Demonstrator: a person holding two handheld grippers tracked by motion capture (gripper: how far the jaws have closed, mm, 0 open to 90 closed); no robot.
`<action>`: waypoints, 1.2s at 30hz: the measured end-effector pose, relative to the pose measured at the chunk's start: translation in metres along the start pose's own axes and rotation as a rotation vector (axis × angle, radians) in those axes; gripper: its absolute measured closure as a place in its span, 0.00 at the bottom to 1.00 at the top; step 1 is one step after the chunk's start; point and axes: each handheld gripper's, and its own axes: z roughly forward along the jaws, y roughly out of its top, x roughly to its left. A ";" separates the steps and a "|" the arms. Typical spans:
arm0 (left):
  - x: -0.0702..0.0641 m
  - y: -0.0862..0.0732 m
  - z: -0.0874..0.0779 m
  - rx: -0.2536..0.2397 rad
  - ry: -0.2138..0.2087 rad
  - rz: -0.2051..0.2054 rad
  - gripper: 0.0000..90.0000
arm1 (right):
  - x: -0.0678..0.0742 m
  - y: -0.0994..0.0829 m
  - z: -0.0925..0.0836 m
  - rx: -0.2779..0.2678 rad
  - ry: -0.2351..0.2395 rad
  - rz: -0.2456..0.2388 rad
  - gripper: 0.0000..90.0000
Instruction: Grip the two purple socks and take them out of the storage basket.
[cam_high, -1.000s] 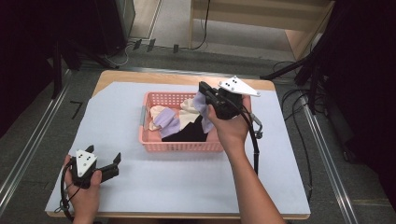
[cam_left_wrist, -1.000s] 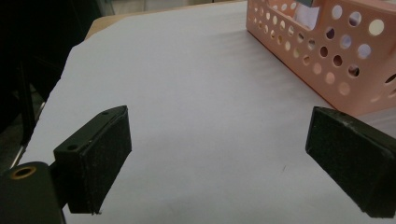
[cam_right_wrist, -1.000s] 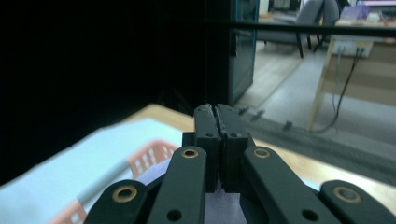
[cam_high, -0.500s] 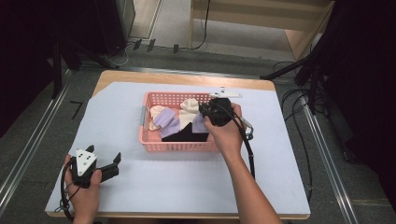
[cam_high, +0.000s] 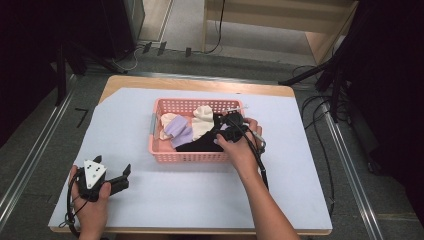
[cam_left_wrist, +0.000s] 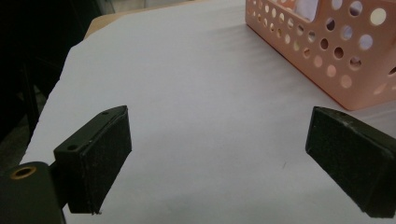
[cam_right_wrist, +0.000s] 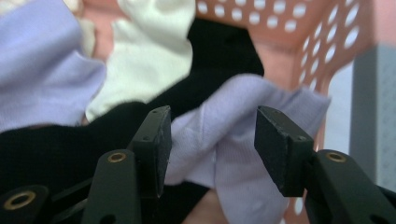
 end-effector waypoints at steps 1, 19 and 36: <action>0.000 0.000 0.000 0.000 0.001 -0.002 0.09 | -0.001 -0.002 0.003 0.016 0.010 0.004 0.52; 0.000 0.000 -0.001 -0.001 0.012 0.007 0.15 | -0.016 -0.009 -0.012 -0.086 0.108 -0.006 0.96; 0.000 0.000 -0.001 -0.002 0.012 0.005 0.15 | 0.000 -0.001 -0.056 -0.385 0.223 -0.125 0.96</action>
